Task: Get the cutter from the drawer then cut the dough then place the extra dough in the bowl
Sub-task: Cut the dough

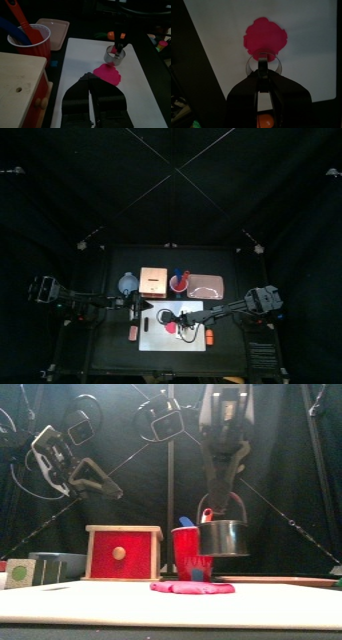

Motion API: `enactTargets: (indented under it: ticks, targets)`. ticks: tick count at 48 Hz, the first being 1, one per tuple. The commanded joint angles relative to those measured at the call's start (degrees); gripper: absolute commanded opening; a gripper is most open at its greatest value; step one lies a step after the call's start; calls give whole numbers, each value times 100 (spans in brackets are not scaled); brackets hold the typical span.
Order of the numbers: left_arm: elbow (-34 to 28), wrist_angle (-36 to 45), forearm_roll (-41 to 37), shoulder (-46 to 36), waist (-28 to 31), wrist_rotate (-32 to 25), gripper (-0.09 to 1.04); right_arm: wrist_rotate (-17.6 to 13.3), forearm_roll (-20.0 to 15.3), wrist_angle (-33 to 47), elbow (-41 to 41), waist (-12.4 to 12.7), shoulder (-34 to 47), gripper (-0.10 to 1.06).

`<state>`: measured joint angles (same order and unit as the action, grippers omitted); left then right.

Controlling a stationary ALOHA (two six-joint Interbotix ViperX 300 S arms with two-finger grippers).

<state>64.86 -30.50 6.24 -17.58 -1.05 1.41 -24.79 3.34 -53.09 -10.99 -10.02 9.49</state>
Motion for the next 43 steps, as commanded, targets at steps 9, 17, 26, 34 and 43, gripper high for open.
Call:
enactTargets:
  ticks: [9,17,26,34,43]
  targets:
    - [35,-18,9,-44,53,-9,29,378,-26,-88,554,290,246,53]
    - [88,-18,44,-44,70,0,29,378,-70,-97,598,325,334,53]
    - [123,-18,70,-44,105,0,29,387,-202,-79,633,308,387,53]
    - [123,-18,70,-44,123,0,29,387,-272,-79,694,290,466,53]
    - [132,-18,70,-44,123,0,29,387,-272,-18,712,290,562,53]
